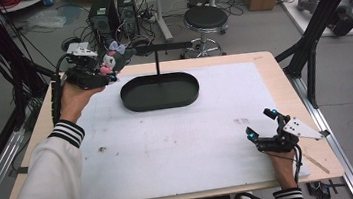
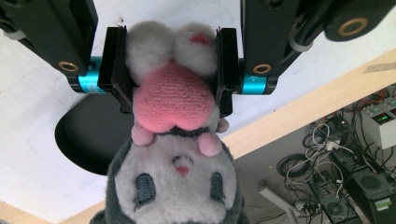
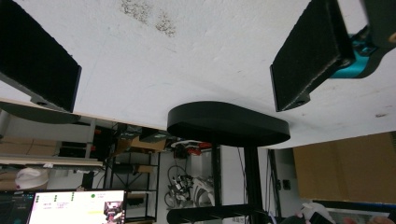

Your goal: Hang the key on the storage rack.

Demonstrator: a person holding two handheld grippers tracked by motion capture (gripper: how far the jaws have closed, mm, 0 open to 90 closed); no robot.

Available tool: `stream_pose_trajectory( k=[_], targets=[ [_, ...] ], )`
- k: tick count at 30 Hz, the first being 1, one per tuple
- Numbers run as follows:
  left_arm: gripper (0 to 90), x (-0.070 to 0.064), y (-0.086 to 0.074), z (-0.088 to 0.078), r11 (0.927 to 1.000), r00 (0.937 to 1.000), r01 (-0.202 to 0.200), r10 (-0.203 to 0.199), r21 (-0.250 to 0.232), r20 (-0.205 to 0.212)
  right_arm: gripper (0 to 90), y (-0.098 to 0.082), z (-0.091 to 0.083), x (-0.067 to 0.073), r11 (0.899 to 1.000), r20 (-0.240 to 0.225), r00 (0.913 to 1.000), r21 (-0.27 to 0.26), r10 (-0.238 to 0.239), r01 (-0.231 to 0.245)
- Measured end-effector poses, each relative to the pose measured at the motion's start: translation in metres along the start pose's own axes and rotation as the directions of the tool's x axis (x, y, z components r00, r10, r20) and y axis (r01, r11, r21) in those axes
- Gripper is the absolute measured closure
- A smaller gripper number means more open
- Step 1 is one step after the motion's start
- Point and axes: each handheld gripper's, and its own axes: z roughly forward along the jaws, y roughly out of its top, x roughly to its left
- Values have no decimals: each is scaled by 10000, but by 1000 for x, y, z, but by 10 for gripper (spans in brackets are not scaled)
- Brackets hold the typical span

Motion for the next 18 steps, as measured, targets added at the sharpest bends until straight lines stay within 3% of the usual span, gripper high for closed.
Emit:
stream_pose_trajectory(
  k=[18],
  targets=[
    [567, 1, 2, 6, 9995, 9997, 180, -176, 261, -143, 8, 0, 0, 0, 10000, 3, 10000, 13, 20, -20]
  ],
)
